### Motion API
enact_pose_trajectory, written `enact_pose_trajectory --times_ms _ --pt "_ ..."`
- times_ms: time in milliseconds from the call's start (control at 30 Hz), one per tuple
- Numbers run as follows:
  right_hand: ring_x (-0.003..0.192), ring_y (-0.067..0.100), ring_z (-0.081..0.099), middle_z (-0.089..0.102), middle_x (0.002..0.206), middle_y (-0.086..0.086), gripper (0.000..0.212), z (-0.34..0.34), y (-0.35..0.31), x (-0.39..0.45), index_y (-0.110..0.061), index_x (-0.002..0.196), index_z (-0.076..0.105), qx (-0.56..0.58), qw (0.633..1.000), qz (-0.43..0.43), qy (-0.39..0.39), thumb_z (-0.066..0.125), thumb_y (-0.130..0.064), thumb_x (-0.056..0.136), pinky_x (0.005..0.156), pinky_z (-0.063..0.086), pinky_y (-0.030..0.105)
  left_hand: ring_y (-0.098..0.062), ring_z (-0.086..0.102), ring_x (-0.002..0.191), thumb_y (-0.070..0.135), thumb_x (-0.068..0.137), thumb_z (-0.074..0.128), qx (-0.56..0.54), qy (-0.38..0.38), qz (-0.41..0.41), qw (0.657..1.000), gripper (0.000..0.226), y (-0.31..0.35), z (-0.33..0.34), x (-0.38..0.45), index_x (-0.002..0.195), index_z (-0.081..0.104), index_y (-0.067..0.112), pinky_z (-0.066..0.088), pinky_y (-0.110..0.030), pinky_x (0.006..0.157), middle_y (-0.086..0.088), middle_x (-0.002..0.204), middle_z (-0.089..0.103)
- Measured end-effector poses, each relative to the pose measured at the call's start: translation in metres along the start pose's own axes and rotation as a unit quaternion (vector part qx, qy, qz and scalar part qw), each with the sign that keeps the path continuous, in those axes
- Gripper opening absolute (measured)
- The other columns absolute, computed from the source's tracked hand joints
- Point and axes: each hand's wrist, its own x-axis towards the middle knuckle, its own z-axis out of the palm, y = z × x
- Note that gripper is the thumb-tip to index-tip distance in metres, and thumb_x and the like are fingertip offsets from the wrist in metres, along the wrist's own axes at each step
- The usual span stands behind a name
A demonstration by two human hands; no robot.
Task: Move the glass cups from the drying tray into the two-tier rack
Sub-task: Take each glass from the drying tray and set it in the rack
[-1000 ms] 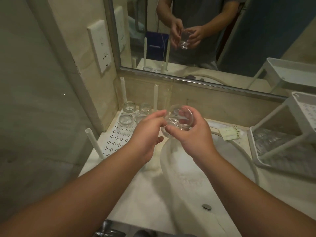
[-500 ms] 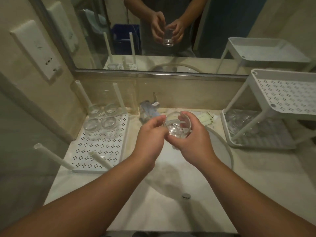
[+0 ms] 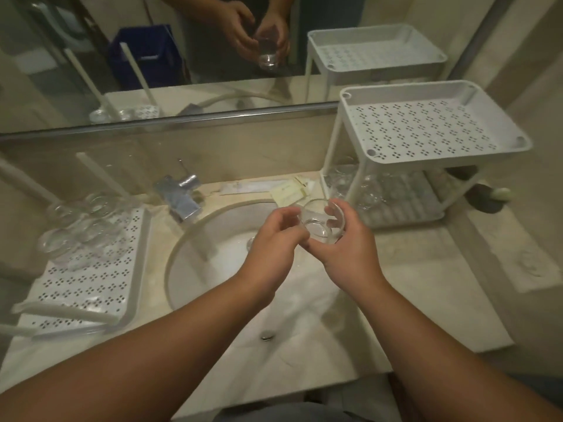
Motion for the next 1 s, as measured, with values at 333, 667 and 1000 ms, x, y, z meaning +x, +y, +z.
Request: enact_pose_trajectory --times_ms 333,667,1000 --pt "0.111 0.010 0.057 0.059 0.124 -0.012 0.081 -0.078 0.060 0.034 -0.029 0.132 0.047 -0.064 0.996 0.033 0.058 0.088 -0.036 0.062 0.090 0.050 0.031 -0.013 0.059 0.114 0.021 0.082 0.064 0.065 -0.083 -0.051 0.993 0.046 -0.003 0.095 0.033 0.125 0.054 0.034 0.044 -0.031 0.090 0.009 0.116 0.062" --pt "0.124 0.017 0.052 0.052 0.139 -0.001 0.085 -0.136 0.114 0.083 -0.021 0.140 0.040 -0.110 0.988 0.057 0.092 0.086 -0.027 0.070 0.090 0.038 0.023 -0.018 0.064 0.095 0.024 0.074 0.063 0.121 -0.129 -0.089 0.980 0.067 0.000 0.177 0.086 0.139 0.050 0.031 0.047 -0.030 0.076 -0.004 0.115 0.067" --pt "0.125 0.028 0.050 0.044 0.143 0.010 0.081 -0.164 0.146 0.131 -0.013 0.141 0.037 -0.168 0.975 0.063 0.134 0.083 -0.016 0.074 0.096 0.046 0.032 -0.023 0.066 0.103 0.027 0.084 0.063 0.163 -0.164 -0.099 0.968 0.065 -0.005 0.234 0.138 0.146 0.043 0.033 0.053 -0.042 0.092 0.001 0.123 0.064"
